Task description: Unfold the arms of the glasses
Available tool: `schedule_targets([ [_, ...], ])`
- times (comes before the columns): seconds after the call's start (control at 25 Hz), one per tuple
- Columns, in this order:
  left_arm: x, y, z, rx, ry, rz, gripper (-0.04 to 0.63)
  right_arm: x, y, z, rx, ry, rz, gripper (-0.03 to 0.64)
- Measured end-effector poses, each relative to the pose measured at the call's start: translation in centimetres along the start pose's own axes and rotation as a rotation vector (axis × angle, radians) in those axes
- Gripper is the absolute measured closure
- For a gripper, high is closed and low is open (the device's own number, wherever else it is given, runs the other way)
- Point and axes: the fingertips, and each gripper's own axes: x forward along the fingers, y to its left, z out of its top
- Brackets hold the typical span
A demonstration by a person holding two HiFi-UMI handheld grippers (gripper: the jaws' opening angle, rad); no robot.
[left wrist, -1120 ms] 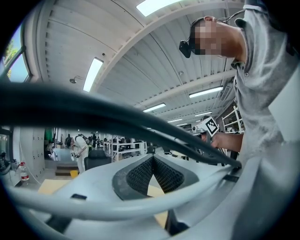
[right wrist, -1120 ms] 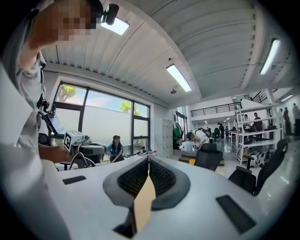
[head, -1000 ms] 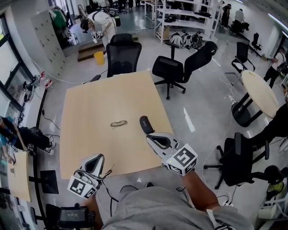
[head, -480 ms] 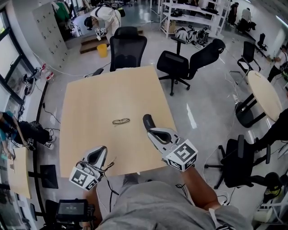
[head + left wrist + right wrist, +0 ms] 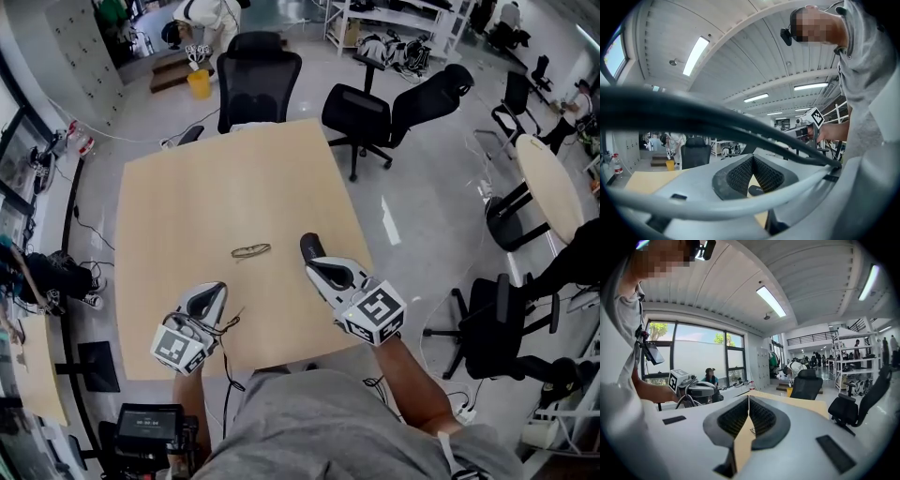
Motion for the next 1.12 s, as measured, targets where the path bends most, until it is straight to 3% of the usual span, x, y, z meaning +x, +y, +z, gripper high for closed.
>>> schedule_targets([
  [0.44, 4.1, 6.8, -6.8, -0.014, 0.113, -0.039, 0.589, 8.6, -2.3, -4.0, 0.023, 0.108, 0.000, 0.607],
  [1.12, 8.6, 12.5, -21.1, -0.039, 0.382, -0.074, 0.588, 19.0, -5.1, -15.9, 0.023, 0.375, 0.020, 0.606],
])
